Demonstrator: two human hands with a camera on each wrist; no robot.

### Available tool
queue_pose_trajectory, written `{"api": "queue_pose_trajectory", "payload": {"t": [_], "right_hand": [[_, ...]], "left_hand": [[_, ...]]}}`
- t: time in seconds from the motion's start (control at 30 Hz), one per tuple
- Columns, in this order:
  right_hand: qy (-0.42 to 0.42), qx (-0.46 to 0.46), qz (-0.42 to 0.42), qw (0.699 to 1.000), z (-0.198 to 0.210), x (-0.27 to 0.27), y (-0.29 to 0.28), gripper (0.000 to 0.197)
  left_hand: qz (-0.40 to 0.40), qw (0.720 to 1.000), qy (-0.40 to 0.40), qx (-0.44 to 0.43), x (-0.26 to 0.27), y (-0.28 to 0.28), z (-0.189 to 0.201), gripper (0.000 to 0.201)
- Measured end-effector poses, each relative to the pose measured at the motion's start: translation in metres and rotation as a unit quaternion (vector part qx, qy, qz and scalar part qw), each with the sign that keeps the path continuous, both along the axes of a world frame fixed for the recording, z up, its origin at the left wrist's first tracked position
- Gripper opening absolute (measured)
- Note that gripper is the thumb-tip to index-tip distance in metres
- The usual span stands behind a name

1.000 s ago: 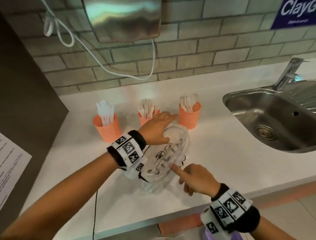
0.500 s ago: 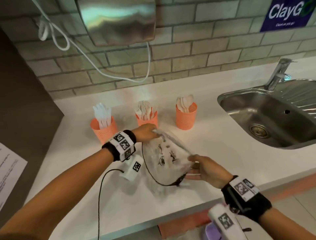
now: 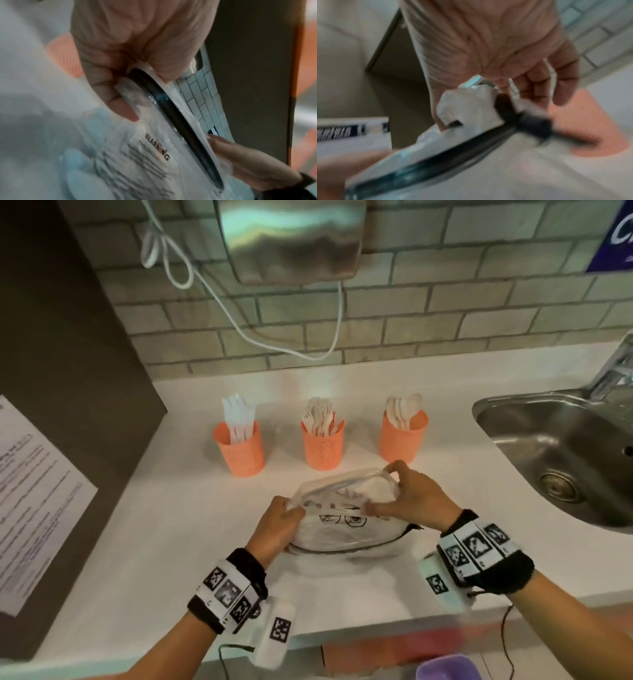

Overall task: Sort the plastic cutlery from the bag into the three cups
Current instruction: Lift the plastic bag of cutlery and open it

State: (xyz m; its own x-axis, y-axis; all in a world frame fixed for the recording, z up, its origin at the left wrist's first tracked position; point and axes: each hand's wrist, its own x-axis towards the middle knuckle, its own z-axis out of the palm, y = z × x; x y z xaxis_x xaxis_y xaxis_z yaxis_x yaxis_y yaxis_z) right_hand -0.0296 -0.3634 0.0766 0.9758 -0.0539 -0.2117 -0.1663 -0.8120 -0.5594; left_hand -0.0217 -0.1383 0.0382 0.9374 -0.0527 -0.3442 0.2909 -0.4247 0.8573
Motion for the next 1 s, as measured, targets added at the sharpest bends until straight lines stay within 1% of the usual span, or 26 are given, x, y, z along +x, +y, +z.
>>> {"api": "queue_pose_trajectory", "payload": {"t": [0.03, 0.07, 0.1, 0.17, 0.2, 0.23, 0.27, 0.3, 0.33, 0.37, 0.4, 0.43, 0.47, 0.5, 0.53, 0.57, 0.6, 0.63, 0.67, 0.7, 0.73, 0.8, 0.87, 0.9, 0.93, 1.0], "right_hand": [[-0.002, -0.056, 0.005, 0.998, -0.008, -0.005, -0.002, 0.07], [0.0, -0.077, -0.001, 0.997, -0.013, -0.011, -0.003, 0.07], [0.008, -0.079, -0.009, 0.997, -0.017, -0.017, -0.002, 0.067], [0.03, -0.066, 0.0, 0.997, -0.023, -0.025, 0.001, 0.059], [0.033, -0.052, 0.012, 0.998, -0.025, -0.027, 0.004, 0.055], [0.024, -0.032, 0.021, 0.999, -0.025, -0.029, 0.005, 0.05], [0.004, -0.006, 0.021, 1.0, -0.022, -0.028, 0.003, 0.045], [-0.022, 0.027, 0.011, 0.999, -0.019, -0.025, -0.003, 0.042], [-0.042, 0.065, 0.0, 0.997, -0.014, -0.02, -0.011, 0.04], [-0.05, 0.088, 0.0, 0.995, -0.008, -0.016, -0.02, 0.039], [-0.052, 0.088, 0.01, 0.995, -0.004, -0.013, -0.028, 0.038], [-0.053, 0.064, 0.023, 0.996, 0.0, -0.012, -0.033, 0.039], [-0.065, 0.018, 0.033, 0.997, 0.001, -0.013, -0.035, 0.041], [-0.105, -0.036, 0.035, 0.993, 0.0, -0.015, -0.035, 0.044], [-0.17, -0.091, 0.039, 0.98, -0.002, -0.019, -0.032, 0.044], [-0.25, -0.131, 0.063, 0.957, -0.003, -0.023, -0.025, 0.04], [-0.33, -0.148, 0.106, 0.926, -0.004, -0.029, -0.015, 0.031], [-0.368, -0.15, 0.174, 0.901, -0.006, -0.034, -0.004, 0.02], [-0.376, -0.153, 0.243, 0.881, -0.009, -0.036, 0.006, 0.011], [-0.34, -0.151, 0.293, 0.881, -0.012, -0.037, 0.015, 0.011], [-0.274, -0.142, 0.316, 0.897, -0.014, -0.036, 0.022, 0.017], [-0.145, -0.124, 0.29, 0.938, -0.02, -0.028, 0.03, 0.025], [-0.076, -0.146, 0.242, 0.956, -0.02, -0.015, 0.032, 0.026], [-0.053, -0.176, 0.225, 0.957, -0.019, -0.009, 0.032, 0.027], [-0.03, -0.219, 0.218, 0.951, -0.016, -0.005, 0.032, 0.028], [-0.01, -0.296, 0.225, 0.928, -0.013, -0.002, 0.032, 0.032]], "left_hand": [[-0.015, 0.999, -0.014, 0.042, -0.002, 0.002, 0.002, 0.024], [-0.034, 0.995, -0.024, 0.086, -0.003, 0.004, 0.004, 0.031], [-0.055, 0.987, -0.044, 0.143, -0.004, 0.004, 0.006, 0.04], [-0.081, 0.957, -0.107, 0.259, -0.003, 0.0, 0.007, 0.051], [-0.08, 0.945, -0.144, 0.283, 0.0, -0.003, 0.007, 0.051], [-0.076, 0.939, -0.179, 0.283, 0.003, -0.006, 0.005, 0.045], [-0.068, 0.938, -0.209, 0.268, 0.007, -0.008, 0.005, 0.034], [-0.055, 0.939, -0.227, 0.251, 0.011, -0.007, 0.004, 0.023], [-0.043, 0.941, -0.235, 0.24, 0.015, -0.005, 0.004, 0.016], [-0.039, 0.941, -0.236, 0.239, 0.018, -0.001, 0.004, 0.015], [-0.045, 0.939, -0.234, 0.247, 0.019, 0.002, 0.003, 0.015], [-0.055, 0.934, -0.234, 0.264, 0.018, 0.003, 0.005, 0.015], [-0.063, 0.927, -0.239, 0.282, 0.016, 0.003, 0.007, 0.018], [-0.07, 0.917, -0.26, 0.293, 0.013, 0.003, 0.011, 0.025], [-0.077, 0.906, -0.303, 0.285, 0.007, 0.001, 0.015, 0.031], [-0.09, 0.891, -0.359, 0.262, 0.001, -0.002, 0.021, 0.031], [-0.113, 0.873, -0.415, 0.23, -0.006, -0.006, 0.027, 0.025], [-0.15, 0.857, -0.445, 0.211, -0.012, -0.011, 0.032, 0.021], [-0.203, 0.845, -0.45, 0.204, -0.016, -0.017, 0.035, 0.022], [-0.259, 0.838, -0.426, 0.223, -0.018, -0.023, 0.037, 0.022], [-0.313, 0.827, -0.384, 0.266, -0.017, -0.03, 0.035, 0.022], [-0.375, 0.795, -0.293, 0.377, -0.007, -0.041, 0.033, 0.027], [-0.394, 0.763, -0.237, 0.456, 0.004, -0.044, 0.034, 0.032], [-0.395, 0.752, -0.217, 0.481, 0.007, -0.043, 0.035, 0.034], [-0.397, 0.74, -0.201, 0.504, 0.01, -0.04, 0.035, 0.035], [-0.415, 0.689, -0.175, 0.568, 0.009, -0.038, 0.036, 0.032]]}}
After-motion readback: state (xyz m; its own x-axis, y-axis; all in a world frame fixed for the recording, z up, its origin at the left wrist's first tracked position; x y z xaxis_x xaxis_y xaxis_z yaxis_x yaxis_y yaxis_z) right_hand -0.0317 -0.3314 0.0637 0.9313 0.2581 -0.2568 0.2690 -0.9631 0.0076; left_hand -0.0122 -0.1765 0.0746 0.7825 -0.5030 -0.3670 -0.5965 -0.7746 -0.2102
